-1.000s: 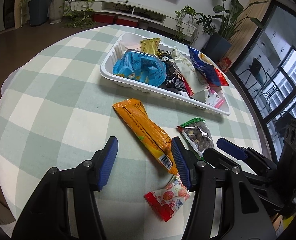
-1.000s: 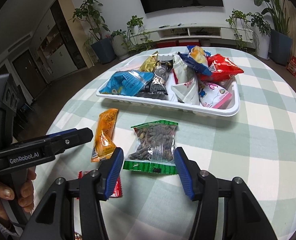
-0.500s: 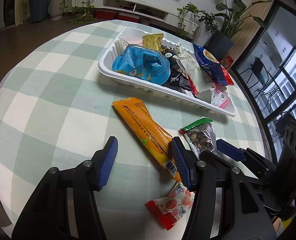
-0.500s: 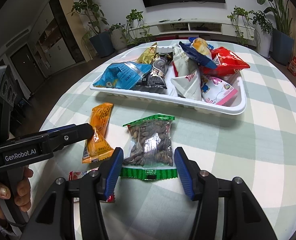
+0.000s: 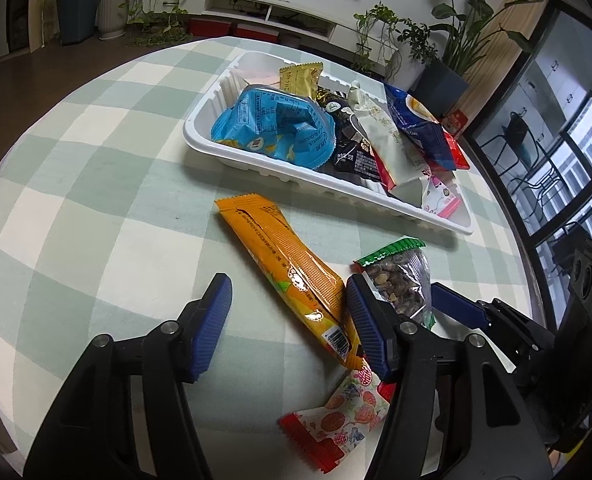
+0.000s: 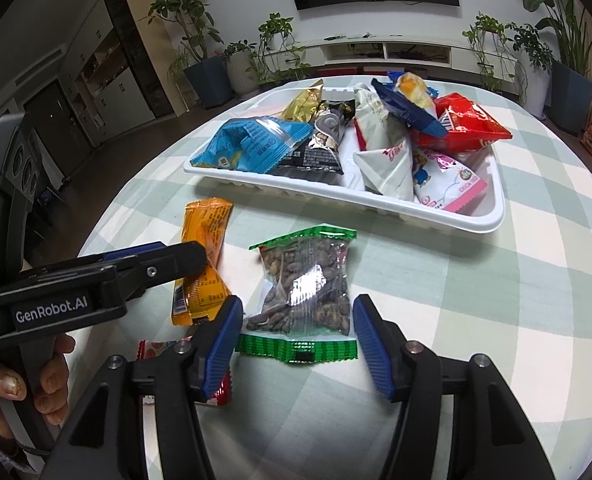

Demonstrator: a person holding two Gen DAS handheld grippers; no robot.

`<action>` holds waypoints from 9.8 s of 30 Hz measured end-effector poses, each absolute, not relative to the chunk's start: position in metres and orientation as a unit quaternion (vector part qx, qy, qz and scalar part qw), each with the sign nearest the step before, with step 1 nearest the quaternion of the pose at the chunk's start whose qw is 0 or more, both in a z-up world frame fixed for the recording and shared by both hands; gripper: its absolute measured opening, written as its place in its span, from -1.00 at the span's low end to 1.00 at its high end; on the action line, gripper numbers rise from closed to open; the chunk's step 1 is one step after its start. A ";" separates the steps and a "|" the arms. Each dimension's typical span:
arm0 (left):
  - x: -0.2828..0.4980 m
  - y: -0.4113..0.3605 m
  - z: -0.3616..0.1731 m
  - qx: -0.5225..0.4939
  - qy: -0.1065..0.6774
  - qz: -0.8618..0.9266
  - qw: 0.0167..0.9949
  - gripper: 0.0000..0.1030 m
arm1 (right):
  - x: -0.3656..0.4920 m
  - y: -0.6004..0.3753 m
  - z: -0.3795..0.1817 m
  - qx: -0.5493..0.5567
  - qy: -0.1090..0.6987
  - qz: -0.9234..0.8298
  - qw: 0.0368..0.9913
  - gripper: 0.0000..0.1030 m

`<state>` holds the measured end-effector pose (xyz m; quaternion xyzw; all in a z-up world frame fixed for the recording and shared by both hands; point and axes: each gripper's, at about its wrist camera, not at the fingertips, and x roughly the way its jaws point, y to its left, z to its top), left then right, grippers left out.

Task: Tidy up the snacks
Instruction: 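Grasp the orange bar with the left gripper while the right gripper grasps the green-edged nut bag, then carry the orange bar and nut bag over the white tray with both grippers, then lower both snacks into the tray, open both grippers and withdraw, then grasp the red-and-white cookie pack with the left gripper while the right gripper grasps the chocolate pack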

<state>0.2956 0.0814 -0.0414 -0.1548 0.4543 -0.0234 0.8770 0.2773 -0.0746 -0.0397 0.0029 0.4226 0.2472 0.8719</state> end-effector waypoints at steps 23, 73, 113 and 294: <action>0.316 0.062 -0.052 -0.061 0.451 -0.001 0.890 0.08 | 0.284 -0.060 -0.041 -0.051 0.422 0.240 0.873 0.13; 0.269 0.085 -0.001 -0.088 0.400 -0.037 0.911 -0.53 | 0.282 -0.106 -0.013 0.166 0.416 0.311 0.838 -0.40; 0.316 0.086 0.043 -0.087 0.385 -0.052 0.917 -0.53 | 0.349 -0.118 0.019 0.215 0.380 0.304 0.846 -0.40; 0.205 0.025 -0.050 0.077 0.438 -0.237 0.864 -0.35 | 0.088 -0.042 -0.039 -0.101 0.402 0.291 0.862 -0.47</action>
